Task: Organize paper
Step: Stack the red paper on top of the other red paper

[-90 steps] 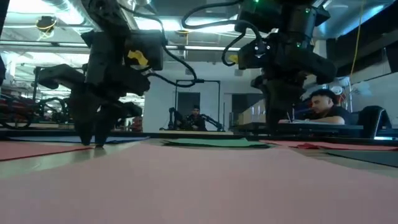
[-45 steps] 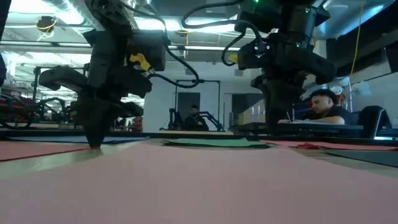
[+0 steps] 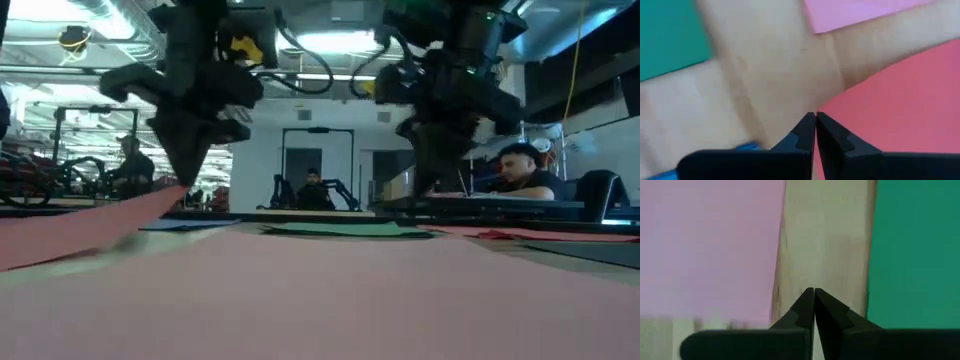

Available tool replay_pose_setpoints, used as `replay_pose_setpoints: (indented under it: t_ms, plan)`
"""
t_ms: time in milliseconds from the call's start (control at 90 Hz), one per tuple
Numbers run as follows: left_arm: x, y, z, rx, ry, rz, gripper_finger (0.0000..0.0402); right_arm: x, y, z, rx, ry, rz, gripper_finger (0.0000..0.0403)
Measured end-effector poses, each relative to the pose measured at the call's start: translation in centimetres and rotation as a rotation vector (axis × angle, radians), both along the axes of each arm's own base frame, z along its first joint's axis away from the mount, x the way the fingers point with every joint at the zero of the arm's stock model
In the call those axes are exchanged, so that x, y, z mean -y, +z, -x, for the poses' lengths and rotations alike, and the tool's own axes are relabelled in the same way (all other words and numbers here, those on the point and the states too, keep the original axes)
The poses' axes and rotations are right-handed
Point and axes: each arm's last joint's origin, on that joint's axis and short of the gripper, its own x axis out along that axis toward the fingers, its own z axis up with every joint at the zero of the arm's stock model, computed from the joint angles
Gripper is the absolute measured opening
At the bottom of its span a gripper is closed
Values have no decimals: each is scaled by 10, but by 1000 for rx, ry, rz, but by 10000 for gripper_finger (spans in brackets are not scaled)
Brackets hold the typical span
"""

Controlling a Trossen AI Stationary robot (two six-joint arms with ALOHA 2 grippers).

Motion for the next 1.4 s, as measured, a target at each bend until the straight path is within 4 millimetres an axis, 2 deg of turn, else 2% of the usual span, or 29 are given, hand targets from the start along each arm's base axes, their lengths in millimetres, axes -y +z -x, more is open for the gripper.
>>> replay_pose_setpoints:
  t_ms: [289, 511, 611, 756, 900, 1122, 1400]
  plan:
    - [-29, 34, 11, 144, 101, -23, 0, 1, 17, -31, 430, -20, -48, 0]
    - [-50, 65, 25, 331, 194, -59, 0, 24, -4, -23, 711, -150, -208, 0]
    - [-56, 73, 26, 403, 223, -75, 0, 36, -5, -21, 833, -255, -298, 0]
    - [-59, 75, 23, 447, 227, -88, 0, 58, -2, -27, 864, -404, -345, 4]
    - [-60, 72, 19, 454, 222, -97, 0, 72, 4, -42, 846, -407, -370, 23]
    - [-63, 72, 18, 457, 231, -119, 0, 72, 5, -69, 784, -359, -411, 59]
    - [-62, 72, 19, 453, 228, -118, 0, 75, -4, -81, 756, -374, -400, 54]
